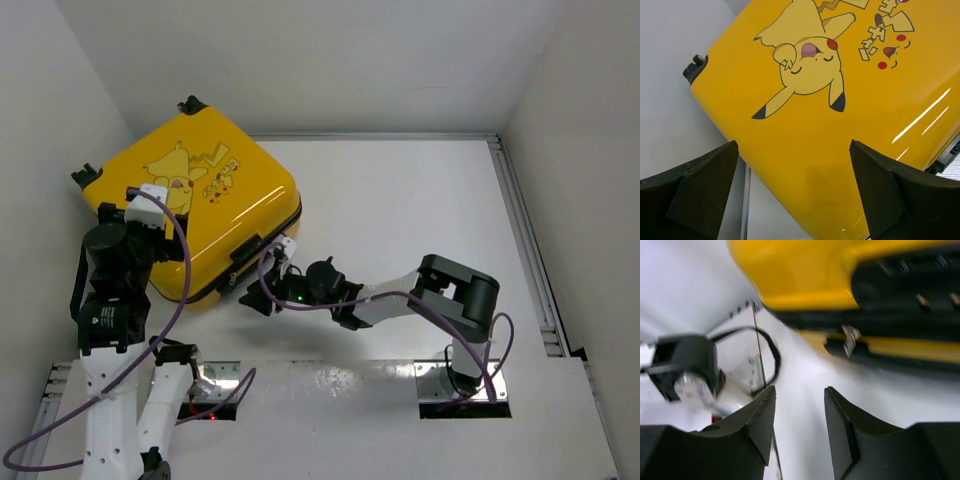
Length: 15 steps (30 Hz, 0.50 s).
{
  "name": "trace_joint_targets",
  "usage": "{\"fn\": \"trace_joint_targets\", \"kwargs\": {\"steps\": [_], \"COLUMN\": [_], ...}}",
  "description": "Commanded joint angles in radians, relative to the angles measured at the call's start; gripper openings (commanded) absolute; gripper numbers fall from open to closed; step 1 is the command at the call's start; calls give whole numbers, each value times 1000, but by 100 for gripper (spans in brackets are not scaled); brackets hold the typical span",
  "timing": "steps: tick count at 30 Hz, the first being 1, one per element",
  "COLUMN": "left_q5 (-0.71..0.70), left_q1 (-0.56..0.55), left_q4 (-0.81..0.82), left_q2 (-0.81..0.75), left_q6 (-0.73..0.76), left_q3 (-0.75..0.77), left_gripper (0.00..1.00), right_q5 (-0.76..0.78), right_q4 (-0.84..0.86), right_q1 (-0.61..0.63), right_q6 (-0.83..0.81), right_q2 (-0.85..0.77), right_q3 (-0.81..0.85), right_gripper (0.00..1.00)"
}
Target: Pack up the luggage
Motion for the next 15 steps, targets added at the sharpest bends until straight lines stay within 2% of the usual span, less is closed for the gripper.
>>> {"fn": "trace_joint_targets", "kwargs": {"steps": [1, 15], "left_q5": [-47, -77], "left_q1": [11, 11], "left_q4": [39, 30], "left_q2": [4, 13], "left_q6": [-66, -48], "left_q3": [39, 68], "left_gripper": [99, 99], "right_q5": [123, 221], "right_q4": [76, 11], "right_q1": [27, 41], "right_q6": [23, 31], "right_q2": [54, 194], "right_q3": [93, 243], "right_gripper": [44, 45]}}
